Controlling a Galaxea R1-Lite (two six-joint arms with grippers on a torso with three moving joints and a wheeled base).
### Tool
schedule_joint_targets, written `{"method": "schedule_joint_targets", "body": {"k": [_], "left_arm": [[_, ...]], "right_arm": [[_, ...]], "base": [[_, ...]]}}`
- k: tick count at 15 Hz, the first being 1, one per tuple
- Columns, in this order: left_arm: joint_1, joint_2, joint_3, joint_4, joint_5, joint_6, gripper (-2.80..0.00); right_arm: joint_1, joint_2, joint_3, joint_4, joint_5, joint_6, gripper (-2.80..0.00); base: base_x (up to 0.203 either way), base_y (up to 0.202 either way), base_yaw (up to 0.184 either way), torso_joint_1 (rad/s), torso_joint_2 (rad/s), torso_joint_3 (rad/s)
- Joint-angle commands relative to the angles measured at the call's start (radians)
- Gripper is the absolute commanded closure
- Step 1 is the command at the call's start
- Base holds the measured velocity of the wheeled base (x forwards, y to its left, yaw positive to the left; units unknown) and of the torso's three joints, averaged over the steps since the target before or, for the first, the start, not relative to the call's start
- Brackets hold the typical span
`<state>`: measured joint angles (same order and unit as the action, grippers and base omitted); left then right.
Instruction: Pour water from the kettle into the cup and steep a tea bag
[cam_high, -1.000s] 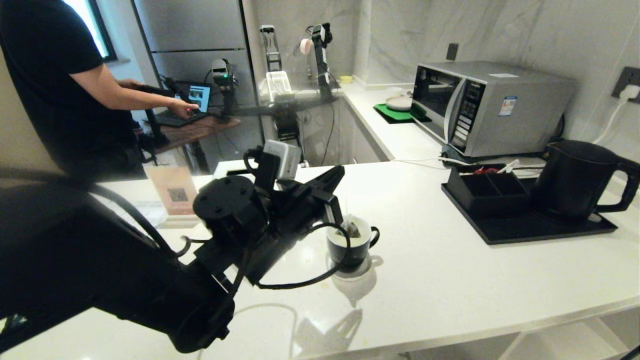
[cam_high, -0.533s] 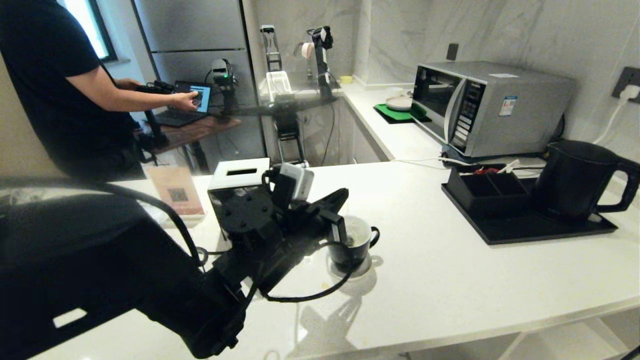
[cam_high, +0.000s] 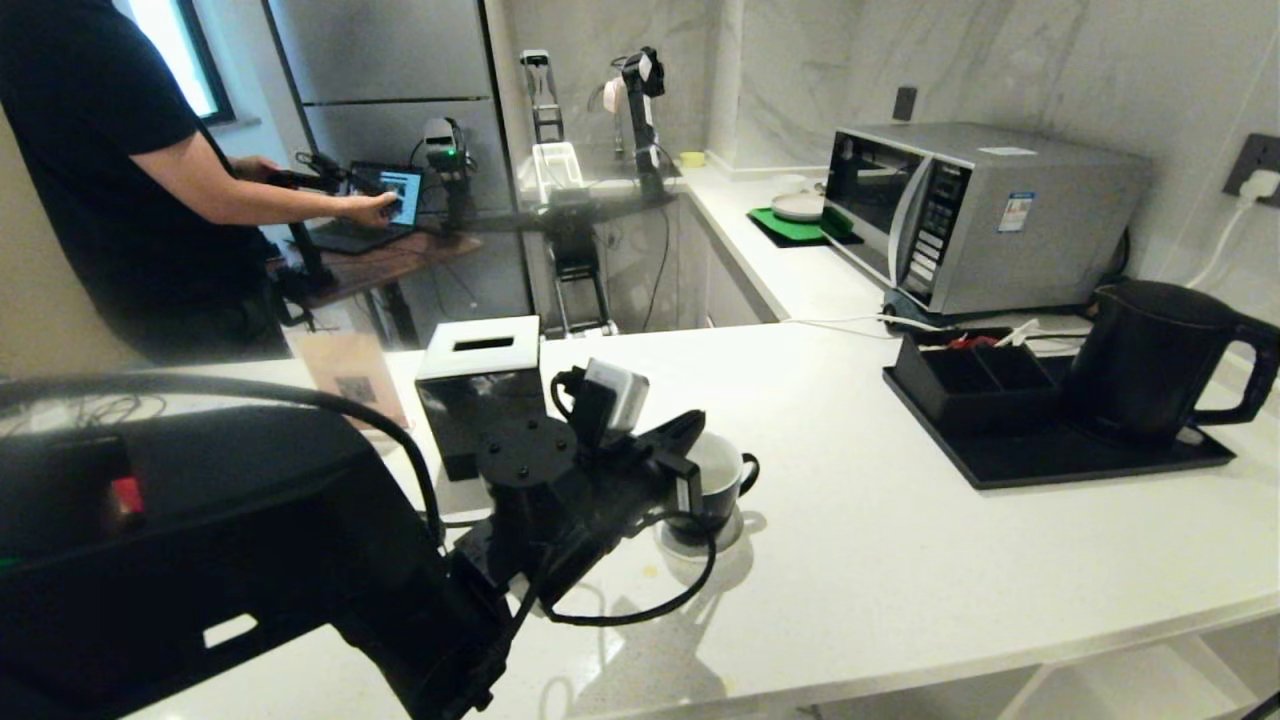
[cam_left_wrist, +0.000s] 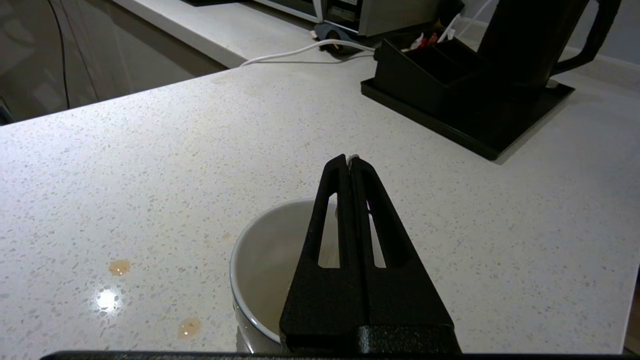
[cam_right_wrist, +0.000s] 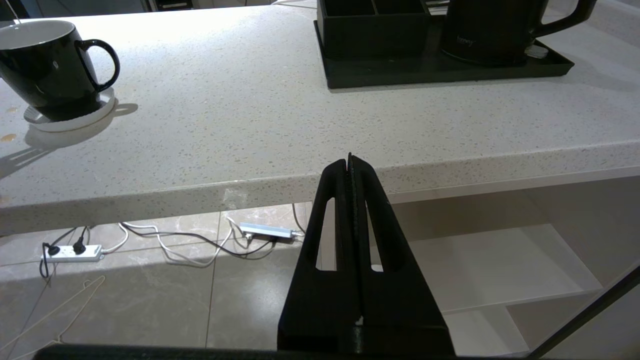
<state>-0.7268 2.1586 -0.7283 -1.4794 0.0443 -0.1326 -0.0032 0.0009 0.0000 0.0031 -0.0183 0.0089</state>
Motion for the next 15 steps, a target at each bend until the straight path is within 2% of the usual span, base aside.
{"method": "schedule_joint_targets", "body": {"k": [1,10,15], "left_arm": [[-0.006,0.005,0.001,-0.01,0.002,-0.001,0.0],[-0.013,-0.061,-0.001,-0.01,0.008,0.003,0.0],[0.061,-0.127,0.003,-0.004,-0.006,0.004,0.0]], "right_arm": [[0.0,0.001,0.0,0.0,0.0,0.0,0.0],[0.0,0.001,0.0,0.0,0.0,0.0,0.0],[0.0,-0.001,0.0,0.0,0.0,0.0,0.0]], "base": [[0.0,0.0,0.0,0.0,0.0,0.0],[0.0,0.0,0.0,0.0,0.0,0.0],[0.0,0.0,0.0,0.0,0.0,0.0]]}}
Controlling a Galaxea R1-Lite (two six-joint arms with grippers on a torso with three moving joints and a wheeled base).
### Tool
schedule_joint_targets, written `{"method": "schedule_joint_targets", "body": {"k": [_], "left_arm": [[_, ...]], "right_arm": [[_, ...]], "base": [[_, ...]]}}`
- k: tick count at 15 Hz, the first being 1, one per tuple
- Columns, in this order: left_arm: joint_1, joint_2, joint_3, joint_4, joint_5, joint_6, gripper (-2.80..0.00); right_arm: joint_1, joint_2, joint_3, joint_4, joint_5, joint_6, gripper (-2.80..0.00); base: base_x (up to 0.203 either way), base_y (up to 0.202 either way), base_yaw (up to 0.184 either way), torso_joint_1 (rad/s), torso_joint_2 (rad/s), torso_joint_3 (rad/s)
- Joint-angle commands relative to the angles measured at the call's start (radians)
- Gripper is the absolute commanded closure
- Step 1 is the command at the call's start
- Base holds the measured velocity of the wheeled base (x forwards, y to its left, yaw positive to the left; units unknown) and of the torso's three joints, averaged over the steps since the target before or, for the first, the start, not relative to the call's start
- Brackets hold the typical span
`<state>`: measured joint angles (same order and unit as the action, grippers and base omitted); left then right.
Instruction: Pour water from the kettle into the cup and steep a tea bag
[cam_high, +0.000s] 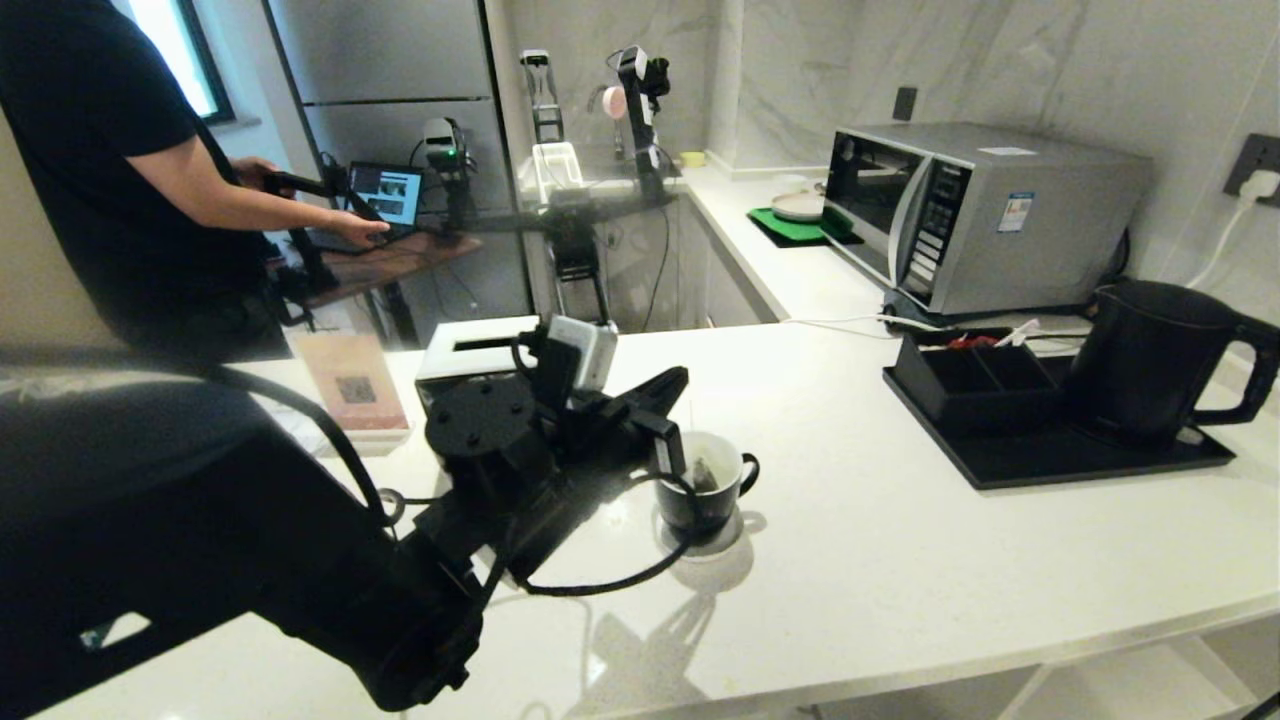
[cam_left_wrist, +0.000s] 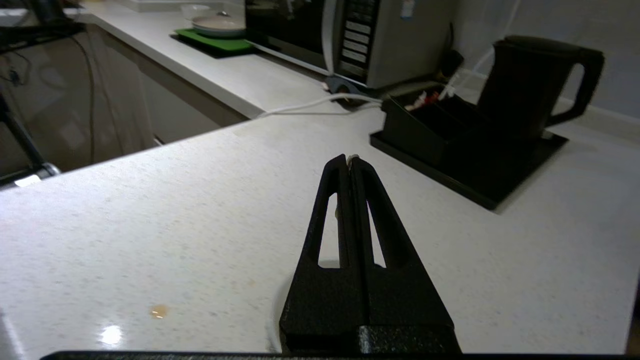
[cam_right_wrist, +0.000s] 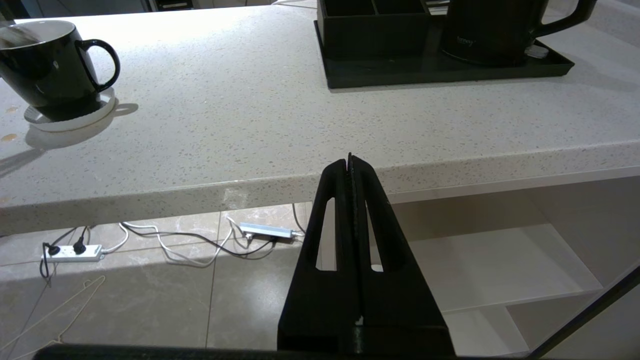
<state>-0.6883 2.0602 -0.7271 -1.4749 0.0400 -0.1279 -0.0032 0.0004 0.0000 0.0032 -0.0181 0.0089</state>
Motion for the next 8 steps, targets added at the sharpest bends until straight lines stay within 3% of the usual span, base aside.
{"method": "schedule_joint_targets", "body": {"k": [1,8], "left_arm": [[0.045,-0.041,0.003,-0.008,-0.015,-0.001,0.0],[0.242,-0.117,-0.008,-0.005,-0.242,-0.003,0.0]], "right_arm": [[0.0,0.0,0.0,0.0,0.0,0.0,0.0],[0.0,0.0,0.0,0.0,0.0,0.0,0.0]], "base": [[0.0,0.0,0.0,0.0,0.0,0.0],[0.0,0.0,0.0,0.0,0.0,0.0]]}}
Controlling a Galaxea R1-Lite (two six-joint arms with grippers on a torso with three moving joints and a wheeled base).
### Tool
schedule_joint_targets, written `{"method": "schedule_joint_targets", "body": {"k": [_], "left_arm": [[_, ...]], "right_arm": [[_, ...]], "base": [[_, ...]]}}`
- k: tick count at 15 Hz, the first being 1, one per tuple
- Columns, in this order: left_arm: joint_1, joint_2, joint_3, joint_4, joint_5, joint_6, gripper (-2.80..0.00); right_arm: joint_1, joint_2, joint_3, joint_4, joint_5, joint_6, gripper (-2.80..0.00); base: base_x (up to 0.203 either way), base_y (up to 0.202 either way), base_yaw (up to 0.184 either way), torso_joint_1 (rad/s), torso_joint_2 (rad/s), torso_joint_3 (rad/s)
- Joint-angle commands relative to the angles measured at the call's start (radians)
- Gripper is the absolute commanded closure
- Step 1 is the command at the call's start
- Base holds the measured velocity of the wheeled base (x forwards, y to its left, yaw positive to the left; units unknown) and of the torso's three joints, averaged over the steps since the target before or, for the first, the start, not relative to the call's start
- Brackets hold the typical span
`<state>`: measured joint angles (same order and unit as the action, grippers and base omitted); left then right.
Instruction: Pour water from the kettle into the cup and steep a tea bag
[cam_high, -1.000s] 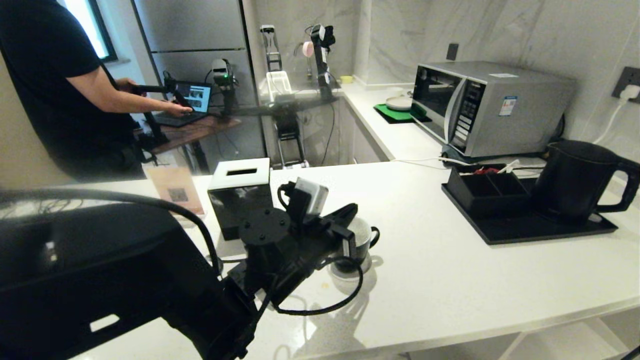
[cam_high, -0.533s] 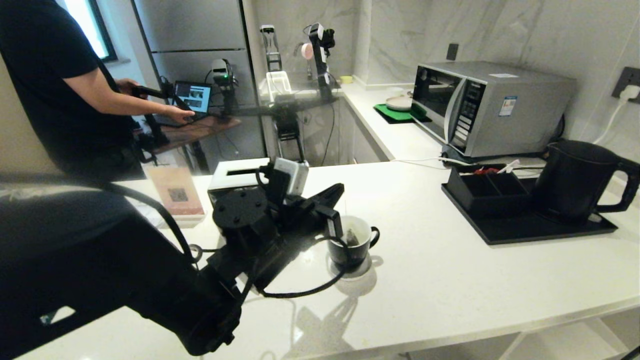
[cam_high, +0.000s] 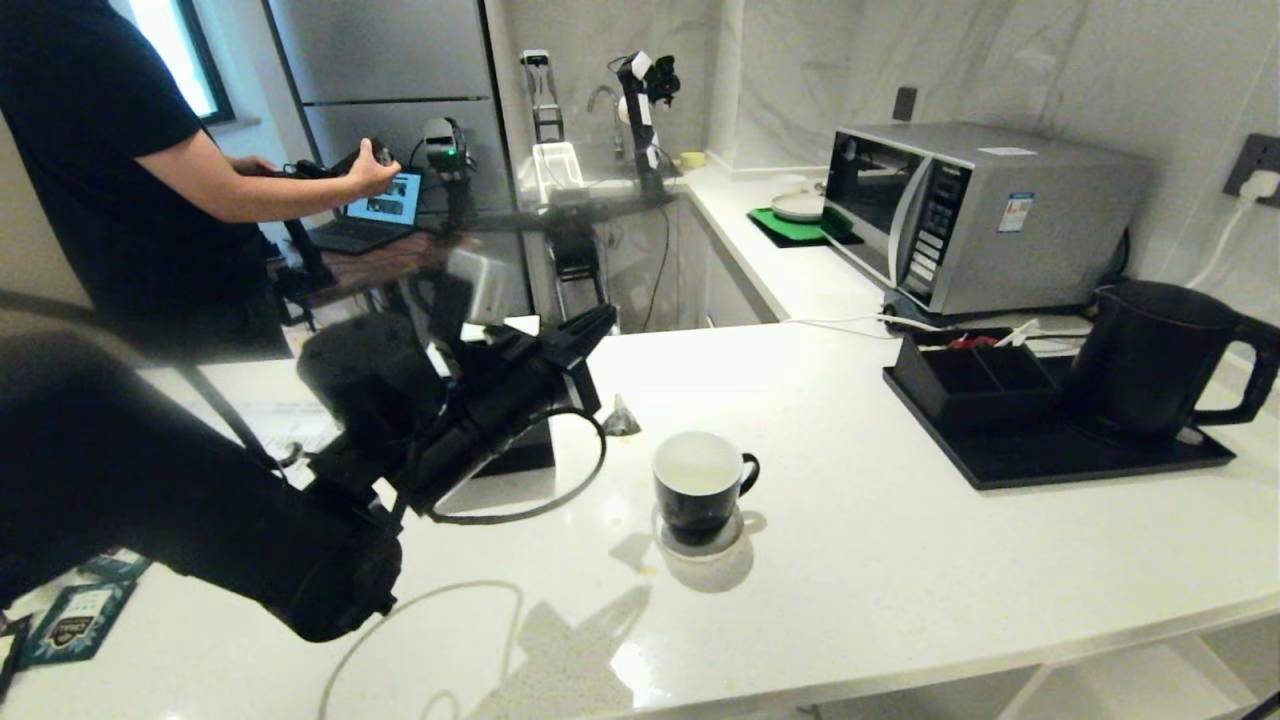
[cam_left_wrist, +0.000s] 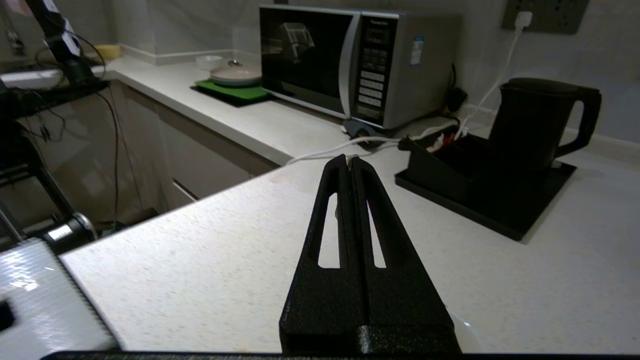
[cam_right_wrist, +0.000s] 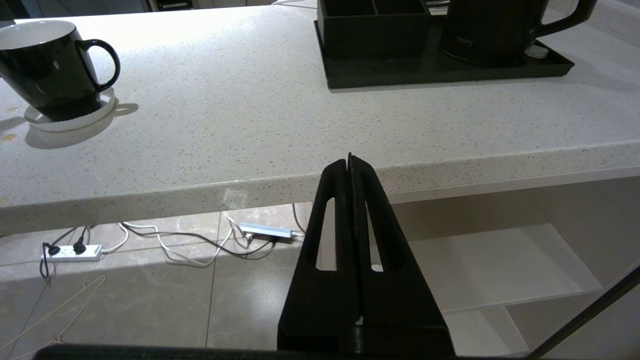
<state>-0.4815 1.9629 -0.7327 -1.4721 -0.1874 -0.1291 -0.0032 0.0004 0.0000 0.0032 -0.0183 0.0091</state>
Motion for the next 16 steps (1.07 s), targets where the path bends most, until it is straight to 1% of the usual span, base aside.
{"method": "schedule_joint_targets", "body": {"k": [1,3,5,10,15,16], "left_arm": [[0.07,-0.022,-0.005,-0.008,-0.046,-0.001,0.0],[0.123,-0.029,-0.039,0.001,-0.096,-0.002,0.0],[0.144,-0.03,-0.101,0.025,-0.117,-0.003,0.0],[0.155,-0.032,-0.227,0.069,-0.117,-0.003,0.0],[0.226,-0.029,-0.32,0.136,-0.126,-0.003,0.0],[0.245,-0.033,-0.323,0.152,-0.149,-0.003,0.0]], "right_arm": [[0.0,0.0,0.0,0.0,0.0,0.0,0.0],[0.0,0.001,0.0,0.0,0.0,0.0,0.0],[0.0,0.001,0.0,0.0,0.0,0.0,0.0],[0.0,0.0,0.0,0.0,0.0,0.0,0.0],[0.0,0.0,0.0,0.0,0.0,0.0,0.0],[0.0,0.001,0.0,0.0,0.0,0.0,0.0]], "base": [[0.0,0.0,0.0,0.0,0.0,0.0],[0.0,0.0,0.0,0.0,0.0,0.0],[0.0,0.0,0.0,0.0,0.0,0.0],[0.0,0.0,0.0,0.0,0.0,0.0],[0.0,0.0,0.0,0.0,0.0,0.0],[0.0,0.0,0.0,0.0,0.0,0.0]]}}
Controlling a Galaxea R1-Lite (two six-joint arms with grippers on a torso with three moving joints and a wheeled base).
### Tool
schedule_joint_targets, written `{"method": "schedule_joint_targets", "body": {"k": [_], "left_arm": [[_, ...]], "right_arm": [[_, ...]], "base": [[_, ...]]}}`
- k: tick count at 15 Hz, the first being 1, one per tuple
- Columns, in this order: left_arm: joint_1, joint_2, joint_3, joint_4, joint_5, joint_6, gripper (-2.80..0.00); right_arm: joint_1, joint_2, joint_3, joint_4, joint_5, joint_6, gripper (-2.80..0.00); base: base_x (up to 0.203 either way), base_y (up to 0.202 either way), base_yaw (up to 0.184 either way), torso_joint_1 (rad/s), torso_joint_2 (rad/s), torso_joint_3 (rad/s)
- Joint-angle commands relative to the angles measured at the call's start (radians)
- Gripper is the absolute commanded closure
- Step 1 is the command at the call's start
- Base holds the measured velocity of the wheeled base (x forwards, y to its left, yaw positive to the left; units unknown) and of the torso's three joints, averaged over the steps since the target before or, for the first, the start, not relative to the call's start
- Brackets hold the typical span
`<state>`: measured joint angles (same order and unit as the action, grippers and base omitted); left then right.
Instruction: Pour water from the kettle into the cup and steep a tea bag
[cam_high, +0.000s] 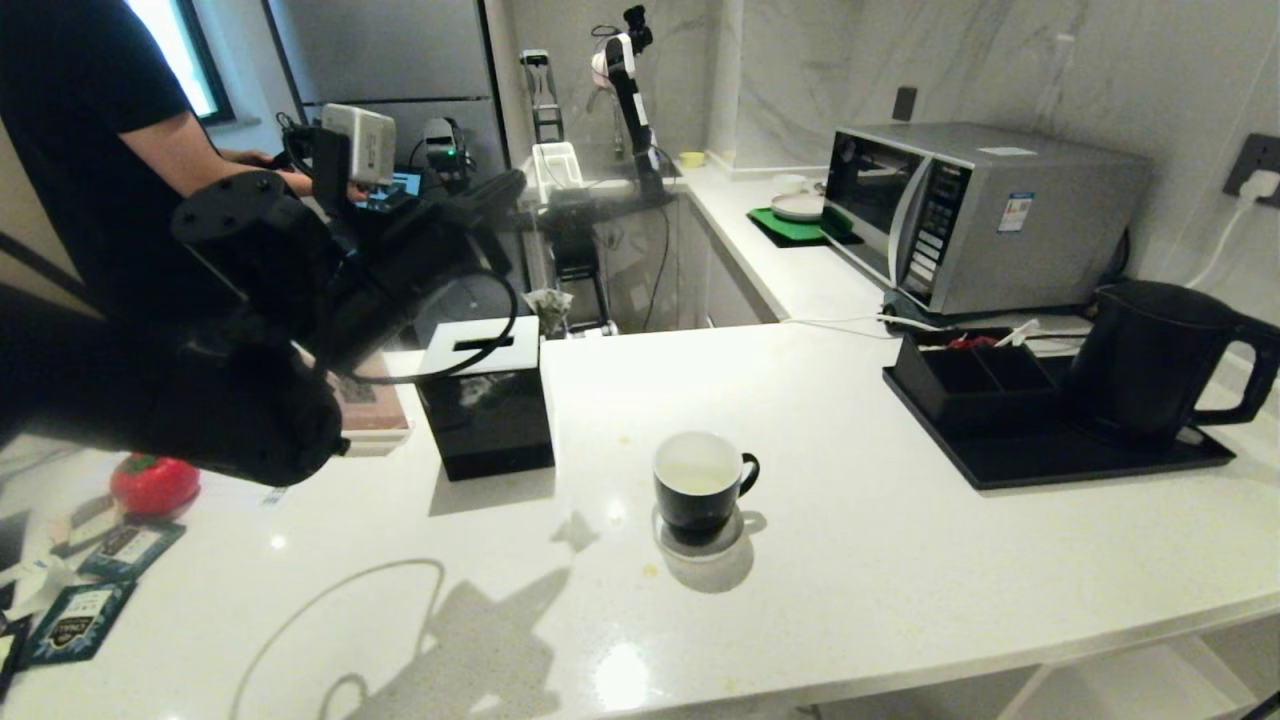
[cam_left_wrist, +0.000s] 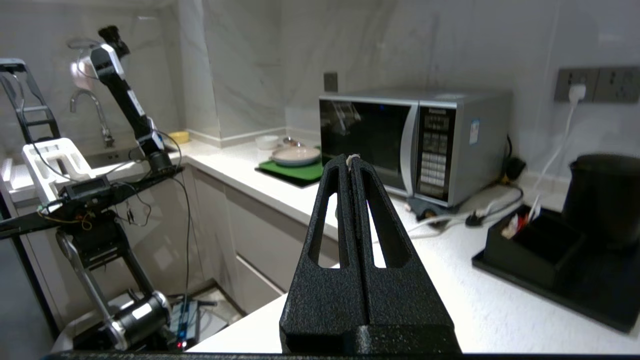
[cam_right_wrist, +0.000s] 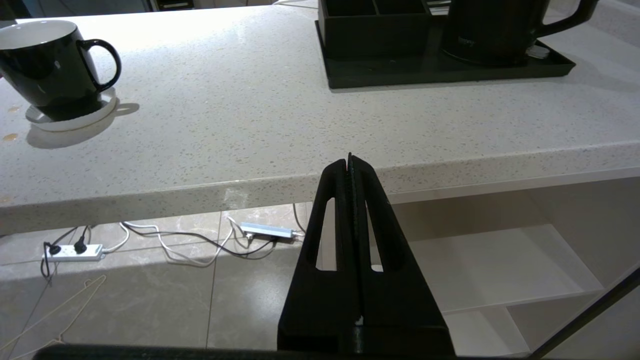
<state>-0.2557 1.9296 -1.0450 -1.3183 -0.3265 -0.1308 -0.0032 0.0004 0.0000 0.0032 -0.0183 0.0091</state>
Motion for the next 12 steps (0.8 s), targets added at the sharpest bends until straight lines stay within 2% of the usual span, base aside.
{"method": "schedule_joint_targets", "body": {"k": [1,6,9,12], "left_arm": [[0.044,-0.002,-0.021,0.012,-0.055,-0.001,0.0],[0.129,0.001,-0.05,0.069,-0.192,-0.015,0.0],[0.17,0.011,-0.057,0.101,-0.31,-0.03,0.0],[0.192,0.045,-0.104,0.13,-0.333,-0.03,0.0]], "right_arm": [[0.0,0.001,0.0,0.0,0.0,0.0,0.0],[0.0,0.0,0.0,0.0,0.0,0.0,0.0],[0.0,0.0,0.0,0.0,0.0,0.0,0.0],[0.0,0.0,0.0,0.0,0.0,0.0,0.0]], "base": [[0.0,0.0,0.0,0.0,0.0,0.0],[0.0,0.0,0.0,0.0,0.0,0.0],[0.0,0.0,0.0,0.0,0.0,0.0],[0.0,0.0,0.0,0.0,0.0,0.0]]}}
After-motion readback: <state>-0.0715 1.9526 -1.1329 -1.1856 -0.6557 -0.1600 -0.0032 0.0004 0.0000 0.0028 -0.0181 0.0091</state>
